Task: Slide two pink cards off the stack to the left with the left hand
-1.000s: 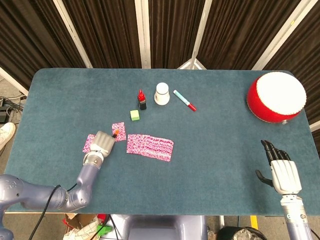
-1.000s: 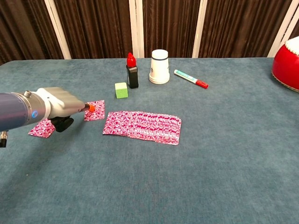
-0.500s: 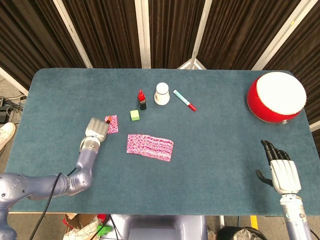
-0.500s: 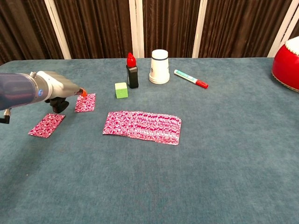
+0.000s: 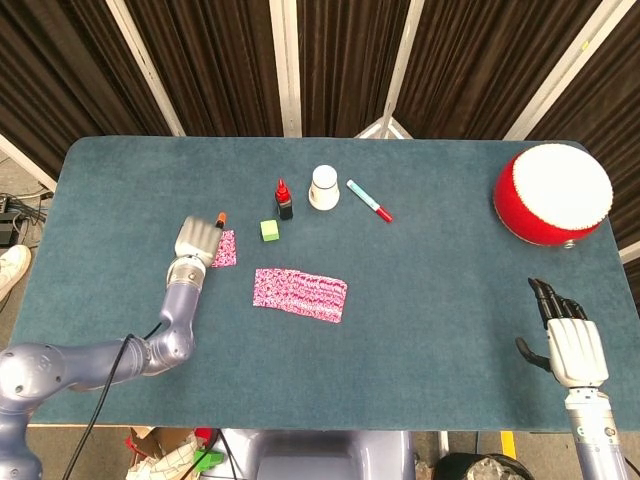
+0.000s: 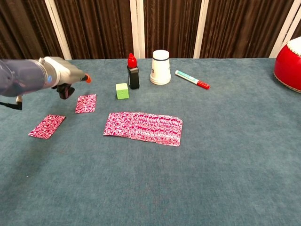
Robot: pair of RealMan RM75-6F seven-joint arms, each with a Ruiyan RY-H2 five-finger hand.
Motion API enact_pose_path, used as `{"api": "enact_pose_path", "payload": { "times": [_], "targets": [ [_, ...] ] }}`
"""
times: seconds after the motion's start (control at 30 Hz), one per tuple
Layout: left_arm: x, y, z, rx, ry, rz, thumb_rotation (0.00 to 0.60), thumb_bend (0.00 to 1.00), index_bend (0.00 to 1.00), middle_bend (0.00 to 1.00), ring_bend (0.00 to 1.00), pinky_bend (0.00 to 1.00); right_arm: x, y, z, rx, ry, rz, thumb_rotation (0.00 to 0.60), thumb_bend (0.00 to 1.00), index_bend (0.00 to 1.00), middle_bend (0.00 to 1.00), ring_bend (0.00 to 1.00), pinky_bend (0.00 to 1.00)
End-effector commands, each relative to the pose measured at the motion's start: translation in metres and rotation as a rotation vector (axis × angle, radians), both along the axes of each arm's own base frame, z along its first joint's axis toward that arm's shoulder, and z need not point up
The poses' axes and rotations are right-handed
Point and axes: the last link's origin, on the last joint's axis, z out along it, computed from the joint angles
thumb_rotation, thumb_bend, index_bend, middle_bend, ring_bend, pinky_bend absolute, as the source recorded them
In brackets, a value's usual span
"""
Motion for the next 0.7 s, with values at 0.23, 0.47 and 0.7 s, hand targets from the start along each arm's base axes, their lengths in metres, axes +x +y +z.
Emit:
{"api": "enact_pose_path", "payload": {
  "times": [0.23, 0.47, 0.7],
  "targets": [
    [0.009, -0.053, 0.081, 0.029, -0.125, -0.047, 0.600, 0.70, 0.08, 0.52, 0.51, 0.62, 0.004, 0.002, 0.003, -0.006, -0.018, 0.016, 0.600, 0.28, 0.01, 0.15, 0.23, 0.24],
    [-0.049, -0.123, 0.122, 0.056, -0.244, -0.033, 0.600, 0.47, 0.08, 0.22, 0.24, 0.33, 0.007, 0.005, 0.003, -0.001, -0.027, 0.030, 0.600, 0.28, 0.01, 0.15, 0.23, 0.24],
    [-0.109, -0.169, 0.153, 0.186, -0.350, -0.050, 0.600, 0.41, 0.07, 0.03, 0.02, 0.21, 0.009, 0.005, 0.003, -0.001, -0.028, 0.032, 0.600, 0.28, 0.01, 0.15, 0.23, 0.24]
  ]
}}
